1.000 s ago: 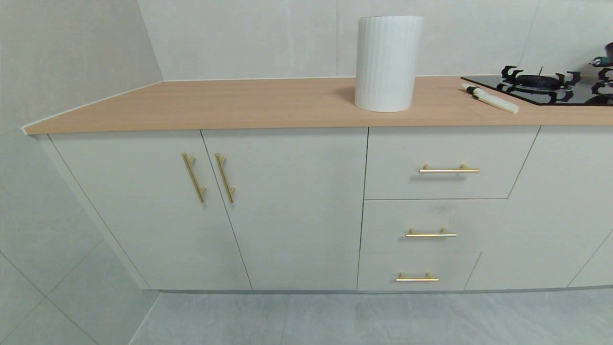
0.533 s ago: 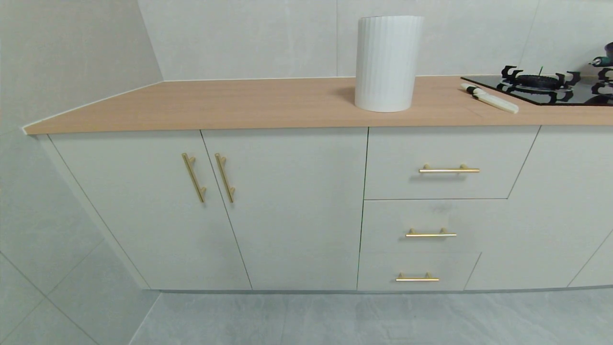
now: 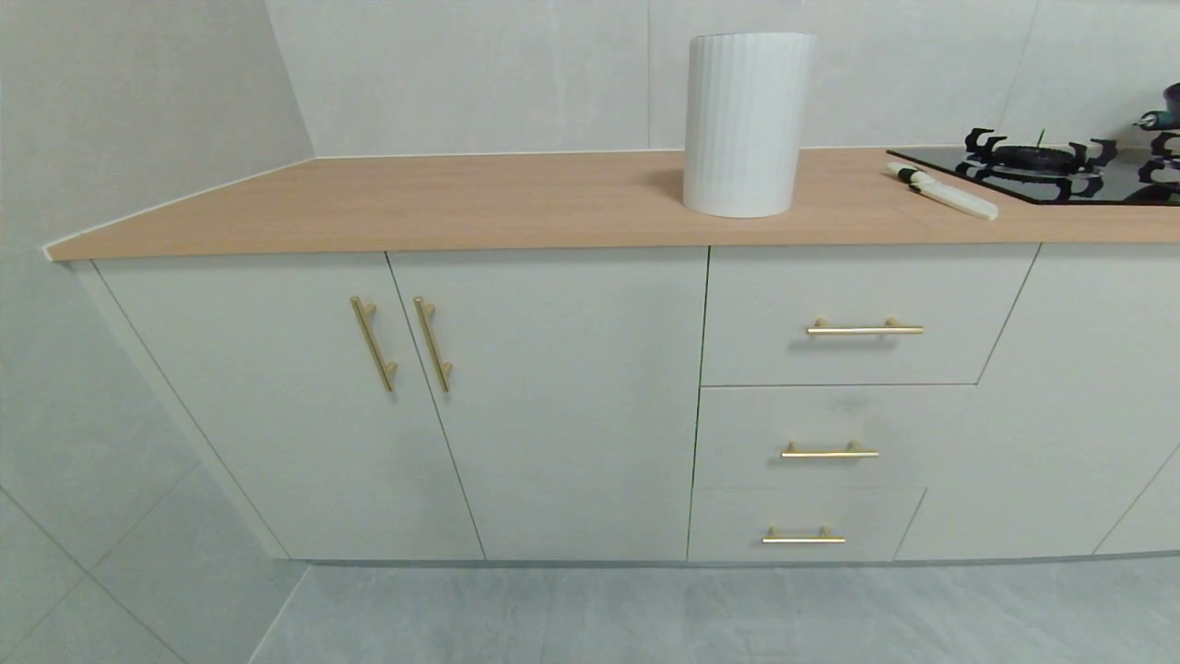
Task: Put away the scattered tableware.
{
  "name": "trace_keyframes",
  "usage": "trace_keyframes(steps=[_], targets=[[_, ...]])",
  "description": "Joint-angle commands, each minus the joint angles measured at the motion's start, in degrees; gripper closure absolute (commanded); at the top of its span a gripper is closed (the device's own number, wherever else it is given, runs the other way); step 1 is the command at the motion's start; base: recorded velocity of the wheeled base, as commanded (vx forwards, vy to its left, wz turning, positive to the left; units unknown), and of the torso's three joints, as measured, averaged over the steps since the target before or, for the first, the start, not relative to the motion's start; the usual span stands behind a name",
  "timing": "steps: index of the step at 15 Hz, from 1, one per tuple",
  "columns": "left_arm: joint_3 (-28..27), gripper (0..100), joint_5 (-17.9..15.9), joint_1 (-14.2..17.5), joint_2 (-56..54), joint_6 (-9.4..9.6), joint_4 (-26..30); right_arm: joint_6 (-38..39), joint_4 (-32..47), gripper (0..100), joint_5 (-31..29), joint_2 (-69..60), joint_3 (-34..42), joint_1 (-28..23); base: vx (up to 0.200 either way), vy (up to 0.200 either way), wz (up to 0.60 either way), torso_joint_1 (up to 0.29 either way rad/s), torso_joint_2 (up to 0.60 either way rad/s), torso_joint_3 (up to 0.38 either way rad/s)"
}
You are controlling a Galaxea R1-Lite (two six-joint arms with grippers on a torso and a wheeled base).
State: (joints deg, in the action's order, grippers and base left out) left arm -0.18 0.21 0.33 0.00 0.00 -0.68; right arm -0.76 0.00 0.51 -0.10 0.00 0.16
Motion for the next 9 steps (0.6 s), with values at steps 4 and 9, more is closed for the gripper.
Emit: trace_keyframes(steps=[4, 9], targets=[[-0.08, 0, 0.06, 0.02, 0.0, 0.0, -0.02, -0.04, 0.0, 0, 0.02, 0.19, 0.0, 0.02, 0.2, 0.0, 0.0, 0.004, 0.0, 0.004], [0.01, 0, 0.06, 0.02, 0.0, -0.09, -0.02, 0.05, 0.0, 0, 0.02, 0.19, 0.0, 0.02, 0.2, 0.0, 0.0, 0.004, 0.0, -0.002]])
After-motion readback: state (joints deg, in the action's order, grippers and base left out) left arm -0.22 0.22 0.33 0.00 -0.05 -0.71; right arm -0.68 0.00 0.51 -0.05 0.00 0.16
